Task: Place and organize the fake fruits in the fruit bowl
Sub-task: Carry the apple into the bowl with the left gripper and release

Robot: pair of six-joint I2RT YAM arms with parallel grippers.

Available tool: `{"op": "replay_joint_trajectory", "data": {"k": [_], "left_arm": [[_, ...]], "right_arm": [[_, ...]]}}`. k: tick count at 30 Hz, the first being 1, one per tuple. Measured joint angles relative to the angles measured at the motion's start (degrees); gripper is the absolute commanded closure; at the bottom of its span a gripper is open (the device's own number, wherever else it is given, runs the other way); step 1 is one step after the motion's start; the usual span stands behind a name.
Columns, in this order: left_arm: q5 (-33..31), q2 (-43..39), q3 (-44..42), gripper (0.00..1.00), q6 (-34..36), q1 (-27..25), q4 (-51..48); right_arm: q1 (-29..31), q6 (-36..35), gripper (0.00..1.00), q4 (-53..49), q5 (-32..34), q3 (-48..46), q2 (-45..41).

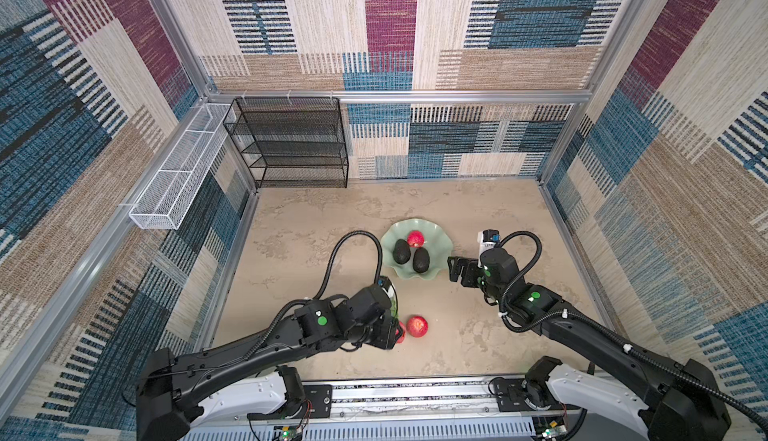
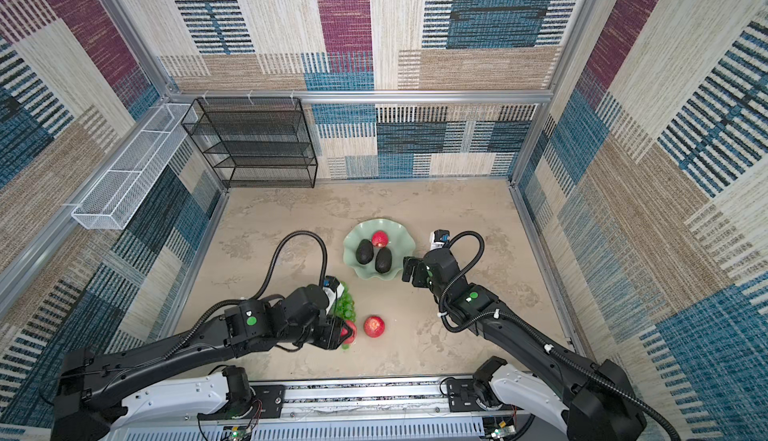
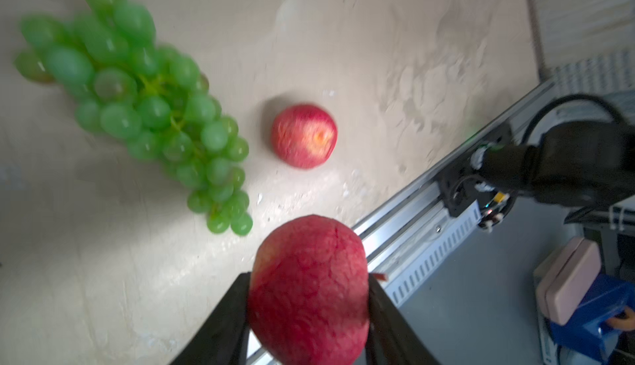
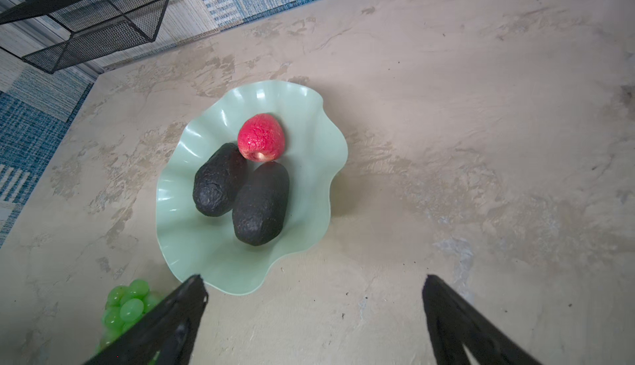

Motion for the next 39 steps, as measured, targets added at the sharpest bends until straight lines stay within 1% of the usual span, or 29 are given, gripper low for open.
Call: {"op": "replay_joint_trajectory", "data": {"k": [4,7,13,16,19,26,32,39], "left_arm": [[0.50,8.74,8.44,0.48,5.01,8.24,3.82],[2.19,17.53,15.93,0.48,9.09,11.65,6.51],[5.18,37.57,33.64,0.48,15.74,15.61,10.80],[5.44,45.90,41.38,0.48,17.90,16.52,10.56],[6.47,52.43,46.95,0.48,19.37,17.38,9.92],[6.25,59.76,51.80,0.48,19.56,18.10,7.39],[6.25,62.69,53.20,0.43,19.54,18.12,6.29],[6.34,65.94,55.95,0.35,19.52,18.12,4.85]], "right_arm": [[0.00,0.00,0.00,-0.17,0.20,-0.42,-1.42],[0.00,0.28,0.00,-0.44,0.24,-1.81,-3.54],[0.00,1.44,0.00,-1.73,0.22,-4.37,-7.02],[0.00,2.19,0.00,-2.19,0.20,-5.05,-8.15],[0.00,2.36,0.00,-2.29,0.20,-5.31,-8.61],[0.00,2.40,0.00,-2.27,-0.02,-5.38,-7.78],[0.00,2.36,0.00,-2.19,-0.48,-5.35,-6.38],[0.00,2.32,0.00,-2.14,-0.48,-5.09,-6.21]]}}
